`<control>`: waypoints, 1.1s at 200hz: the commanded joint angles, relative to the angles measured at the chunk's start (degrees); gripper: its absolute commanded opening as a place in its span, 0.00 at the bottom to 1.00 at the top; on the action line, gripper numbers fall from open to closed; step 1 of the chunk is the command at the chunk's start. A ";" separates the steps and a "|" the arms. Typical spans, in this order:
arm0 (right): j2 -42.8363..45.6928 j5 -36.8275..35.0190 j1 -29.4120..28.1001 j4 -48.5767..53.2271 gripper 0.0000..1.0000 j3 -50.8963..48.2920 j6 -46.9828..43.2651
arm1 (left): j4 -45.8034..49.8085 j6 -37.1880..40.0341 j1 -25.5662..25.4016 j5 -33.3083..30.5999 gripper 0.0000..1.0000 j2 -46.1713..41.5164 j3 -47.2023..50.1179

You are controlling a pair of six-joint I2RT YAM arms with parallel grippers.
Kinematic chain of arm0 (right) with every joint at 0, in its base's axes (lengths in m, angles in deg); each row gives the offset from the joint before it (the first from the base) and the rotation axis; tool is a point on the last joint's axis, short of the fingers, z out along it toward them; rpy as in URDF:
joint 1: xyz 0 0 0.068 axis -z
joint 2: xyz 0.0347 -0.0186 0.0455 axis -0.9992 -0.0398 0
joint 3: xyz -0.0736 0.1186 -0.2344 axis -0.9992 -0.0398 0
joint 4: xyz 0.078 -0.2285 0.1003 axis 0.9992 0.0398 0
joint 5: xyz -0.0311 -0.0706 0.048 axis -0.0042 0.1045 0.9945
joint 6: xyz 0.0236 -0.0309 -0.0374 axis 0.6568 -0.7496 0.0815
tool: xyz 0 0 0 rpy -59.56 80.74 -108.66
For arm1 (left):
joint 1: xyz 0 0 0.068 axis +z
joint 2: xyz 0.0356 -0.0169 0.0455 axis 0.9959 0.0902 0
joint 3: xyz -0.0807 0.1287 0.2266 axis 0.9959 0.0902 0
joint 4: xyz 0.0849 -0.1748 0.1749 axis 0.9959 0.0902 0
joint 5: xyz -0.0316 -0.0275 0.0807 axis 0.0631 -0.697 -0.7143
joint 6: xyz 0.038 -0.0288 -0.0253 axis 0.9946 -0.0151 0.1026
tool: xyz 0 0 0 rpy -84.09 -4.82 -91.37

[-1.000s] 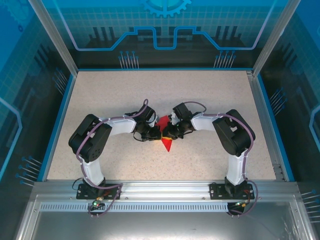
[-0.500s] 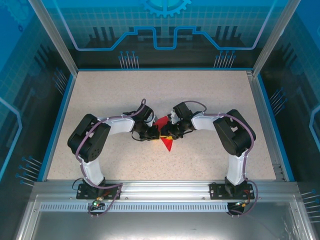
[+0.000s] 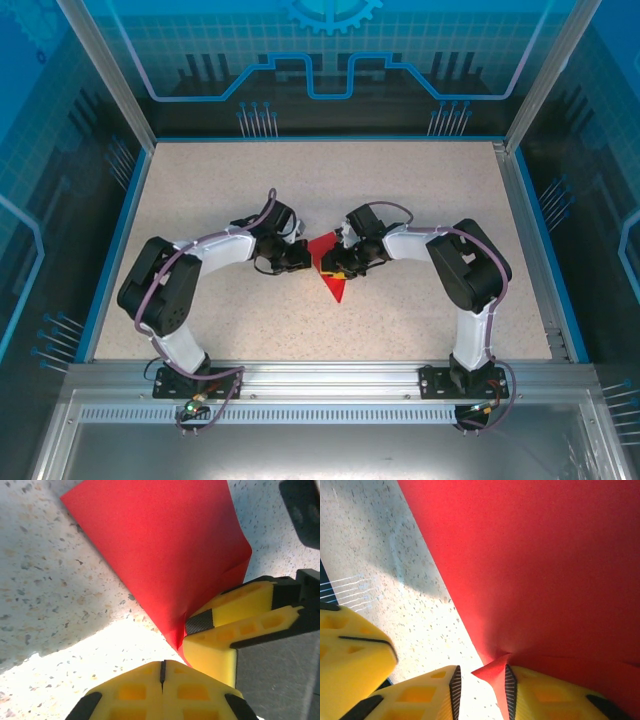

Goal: Fold a paper plane with a square sheet of paper (pick it up from the middle)
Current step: Third fold the triangle at the center of the table.

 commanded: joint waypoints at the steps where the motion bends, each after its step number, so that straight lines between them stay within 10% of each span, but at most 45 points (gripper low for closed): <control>1: -2.27 -4.02 0.32 3.15 0.28 -2.59 -0.76 | 2.31 -0.80 0.64 0.59 0.00 -1.21 -0.73; 71: -1.79 -4.69 0.32 3.92 0.07 -3.20 -1.31 | 0.39 -1.77 0.64 2.25 0.00 0.40 -0.20; 220: -1.23 -4.29 0.83 3.16 0.00 -5.34 -1.88 | -6.85 -6.10 -4.11 4.61 0.00 6.84 -2.76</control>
